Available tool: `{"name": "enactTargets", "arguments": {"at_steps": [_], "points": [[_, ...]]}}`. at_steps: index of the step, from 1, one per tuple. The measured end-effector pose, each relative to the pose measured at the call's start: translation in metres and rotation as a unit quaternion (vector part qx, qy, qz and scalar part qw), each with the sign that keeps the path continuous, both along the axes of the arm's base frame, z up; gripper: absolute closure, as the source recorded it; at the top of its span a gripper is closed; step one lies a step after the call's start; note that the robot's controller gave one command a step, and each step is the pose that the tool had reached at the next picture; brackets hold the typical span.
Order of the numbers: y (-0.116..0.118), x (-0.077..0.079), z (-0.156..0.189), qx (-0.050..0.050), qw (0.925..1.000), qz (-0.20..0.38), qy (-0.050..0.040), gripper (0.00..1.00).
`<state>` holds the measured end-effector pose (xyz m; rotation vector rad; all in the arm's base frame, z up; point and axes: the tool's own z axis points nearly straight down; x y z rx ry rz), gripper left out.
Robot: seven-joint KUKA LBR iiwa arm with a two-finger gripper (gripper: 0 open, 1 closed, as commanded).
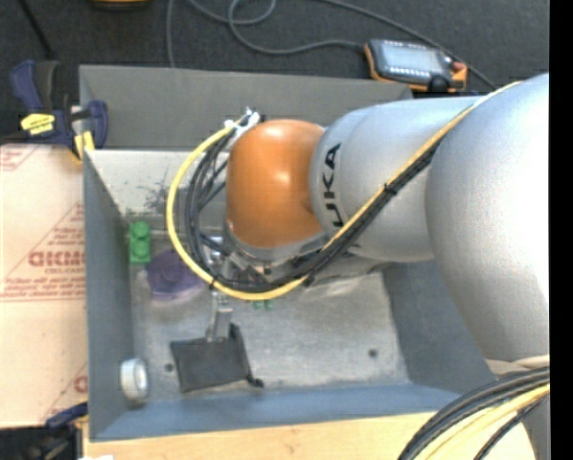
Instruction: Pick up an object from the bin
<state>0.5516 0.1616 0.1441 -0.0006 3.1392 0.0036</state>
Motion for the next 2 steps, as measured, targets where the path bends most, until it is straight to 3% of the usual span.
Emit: {"name": "enactTargets", "arguments": {"at_steps": [1,2], "points": [[-0.005,-0.034,-0.055,-0.001,0.9991,0.042,-0.0015,0.0],[-0.006,-0.044,-0.073,-0.001,0.9987,0.051,0.0012,0.0]]}}
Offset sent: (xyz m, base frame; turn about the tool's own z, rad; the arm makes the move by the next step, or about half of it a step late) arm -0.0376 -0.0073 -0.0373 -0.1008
